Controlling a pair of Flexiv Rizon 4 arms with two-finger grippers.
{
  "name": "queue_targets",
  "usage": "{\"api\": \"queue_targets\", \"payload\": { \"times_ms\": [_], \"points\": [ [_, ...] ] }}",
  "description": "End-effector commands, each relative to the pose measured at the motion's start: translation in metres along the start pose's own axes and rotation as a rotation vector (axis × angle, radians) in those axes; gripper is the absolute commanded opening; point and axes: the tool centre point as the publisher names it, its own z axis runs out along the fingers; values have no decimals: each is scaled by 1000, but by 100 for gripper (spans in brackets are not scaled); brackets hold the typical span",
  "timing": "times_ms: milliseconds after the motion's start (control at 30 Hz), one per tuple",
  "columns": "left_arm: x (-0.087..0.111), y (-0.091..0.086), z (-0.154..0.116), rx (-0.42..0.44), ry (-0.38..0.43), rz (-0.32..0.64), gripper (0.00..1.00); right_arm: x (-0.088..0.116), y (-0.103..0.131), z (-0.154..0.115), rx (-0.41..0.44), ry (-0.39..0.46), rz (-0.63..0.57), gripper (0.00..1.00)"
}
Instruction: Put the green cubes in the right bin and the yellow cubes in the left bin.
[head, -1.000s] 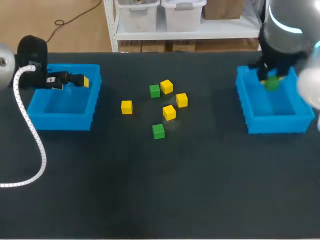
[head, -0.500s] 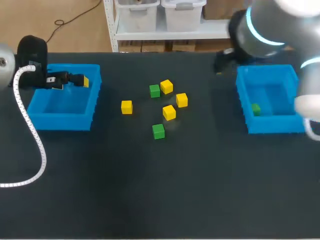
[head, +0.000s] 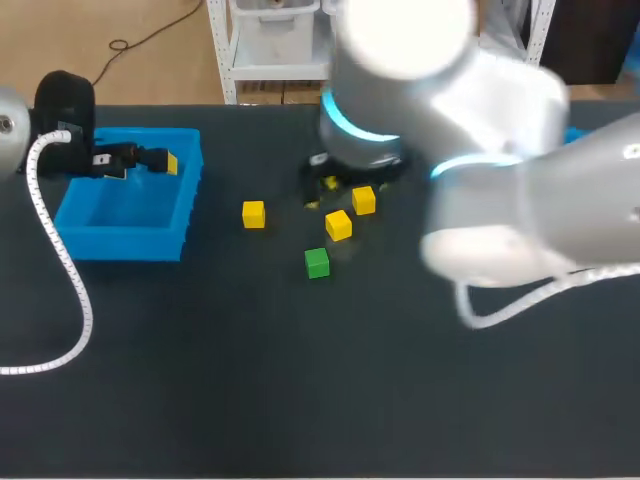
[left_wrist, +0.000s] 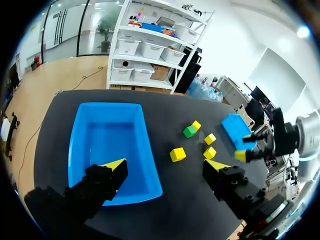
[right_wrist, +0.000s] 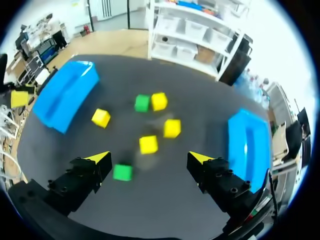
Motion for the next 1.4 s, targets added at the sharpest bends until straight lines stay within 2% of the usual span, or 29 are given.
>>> {"api": "queue_targets", "payload": {
  "times_ms": [33, 133, 367, 433, 967, 1167, 1200, 1233, 1300, 1333, 1367, 1400],
  "points": [
    [-1, -1, 1, -7, 4, -1, 100, 9, 39, -2, 47, 58, 28, 100],
    [-1, -1, 1, -7, 4, -1, 100, 23, 42, 5, 35, 118, 93, 100],
    [-1, -1, 1, -7, 4, -1, 100, 48, 51, 22, 25, 180, 11, 100],
    [-1, -1, 1, -7, 4, -1, 100, 51, 52, 31, 40, 188, -18, 100],
    [-1, -1, 1, -7, 4, -1, 100, 71, 51, 69, 56, 265, -14, 100],
    [-1, -1, 1, -7, 4, -1, 100, 68, 44, 80, 62, 264, -9, 100],
    [-1, -1, 1, -7, 4, -1, 100, 67, 43, 81, 63, 266, -5, 91],
    [-1, -1, 1, -7, 4, -1, 100, 66, 42, 83, 62, 267, 4, 48],
    [-1, -1, 1, -7, 4, -1, 100, 64, 41, 85, 60, 264, 8, 25],
    [-1, -1, 1, -7, 4, -1, 100, 63, 40, 85, 59, 265, 12, 7],
    [-1, -1, 1, -7, 4, -1, 100, 62, 40, 86, 58, 259, 9, 0],
    [-1, -1, 1, -7, 4, -1, 100, 62, 40, 86, 57, 258, 8, 0]
  ]
}}
